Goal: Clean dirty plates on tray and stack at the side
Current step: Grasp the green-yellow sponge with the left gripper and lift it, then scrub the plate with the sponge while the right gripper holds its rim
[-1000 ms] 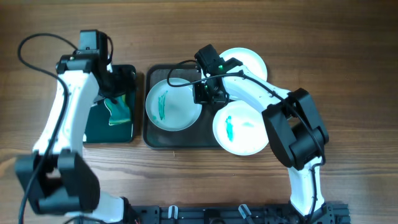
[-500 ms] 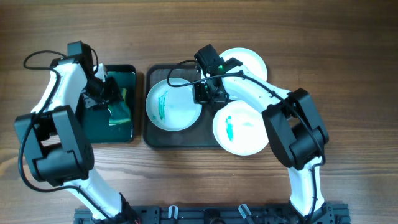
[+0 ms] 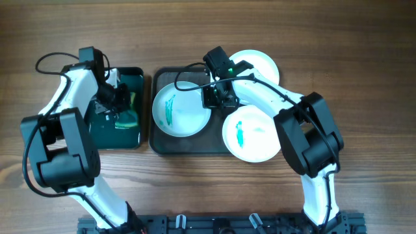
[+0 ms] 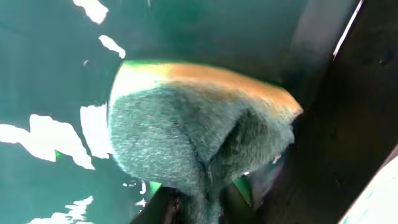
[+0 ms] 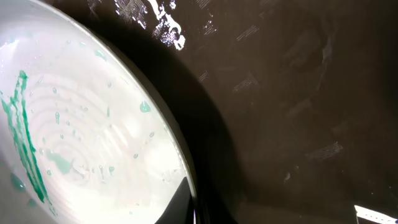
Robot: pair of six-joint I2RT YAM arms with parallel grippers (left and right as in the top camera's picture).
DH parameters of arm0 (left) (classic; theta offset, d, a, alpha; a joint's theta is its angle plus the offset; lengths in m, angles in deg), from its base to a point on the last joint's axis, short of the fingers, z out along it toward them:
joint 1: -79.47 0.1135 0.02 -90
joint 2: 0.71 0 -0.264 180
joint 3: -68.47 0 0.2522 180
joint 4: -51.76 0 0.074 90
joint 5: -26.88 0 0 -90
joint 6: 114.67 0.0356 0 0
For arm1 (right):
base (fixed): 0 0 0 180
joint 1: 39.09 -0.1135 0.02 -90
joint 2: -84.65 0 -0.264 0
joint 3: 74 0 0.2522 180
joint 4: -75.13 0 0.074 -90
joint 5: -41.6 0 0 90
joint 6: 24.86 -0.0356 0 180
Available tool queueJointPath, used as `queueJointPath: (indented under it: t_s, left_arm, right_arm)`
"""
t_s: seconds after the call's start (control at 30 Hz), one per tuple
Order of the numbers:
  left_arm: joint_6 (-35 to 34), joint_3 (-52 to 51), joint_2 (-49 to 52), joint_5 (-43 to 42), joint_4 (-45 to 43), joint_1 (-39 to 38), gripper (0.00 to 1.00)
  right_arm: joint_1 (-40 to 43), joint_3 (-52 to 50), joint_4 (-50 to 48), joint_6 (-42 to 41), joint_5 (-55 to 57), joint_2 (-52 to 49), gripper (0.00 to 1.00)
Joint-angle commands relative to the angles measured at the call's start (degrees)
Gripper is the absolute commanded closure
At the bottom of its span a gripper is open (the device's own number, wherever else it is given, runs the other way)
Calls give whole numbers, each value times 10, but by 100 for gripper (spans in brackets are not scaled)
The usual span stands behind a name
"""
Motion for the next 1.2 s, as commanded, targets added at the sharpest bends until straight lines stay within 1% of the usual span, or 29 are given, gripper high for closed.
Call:
queueJointPath:
  t_s: [0.0, 0.2, 0.43, 0.57, 0.7, 0.8, 0.9, 1.03, 1.17]
  left_arm:
    - [7, -8, 12, 13, -5, -8, 96]
    - [2, -2, 7, 17, 2, -8, 96]
    - [-13, 92, -37, 14, 93, -9, 96]
    - [-39, 146, -56, 14, 155, -27, 96]
    - [-78, 147, -59, -4, 156, -70, 96]
    - [-116, 146, -59, -12, 140, -111, 96]
    - [-136, 146, -55, -12, 125, -144, 96]
    - [-154, 146, -33, -11, 111, -189, 96]
    - [-189, 146, 8, -9, 89, -211, 96]
  right_arm:
    - [3, -7, -1, -10, 58, -30, 96]
    - [3, -7, -1, -11, 58, -30, 96]
    - [3, -7, 0, -10, 39, -30, 96]
    - [11, -7, 0, -3, 7, -30, 96]
    - [29, -7, 13, -2, -22, -30, 96]
    - [41, -7, 23, -2, -23, -30, 96]
    - [47, -7, 30, -2, -23, -30, 96]
    - [48, -7, 29, -2, -23, -30, 96]
    - [48, -7, 30, -2, -23, -30, 96]
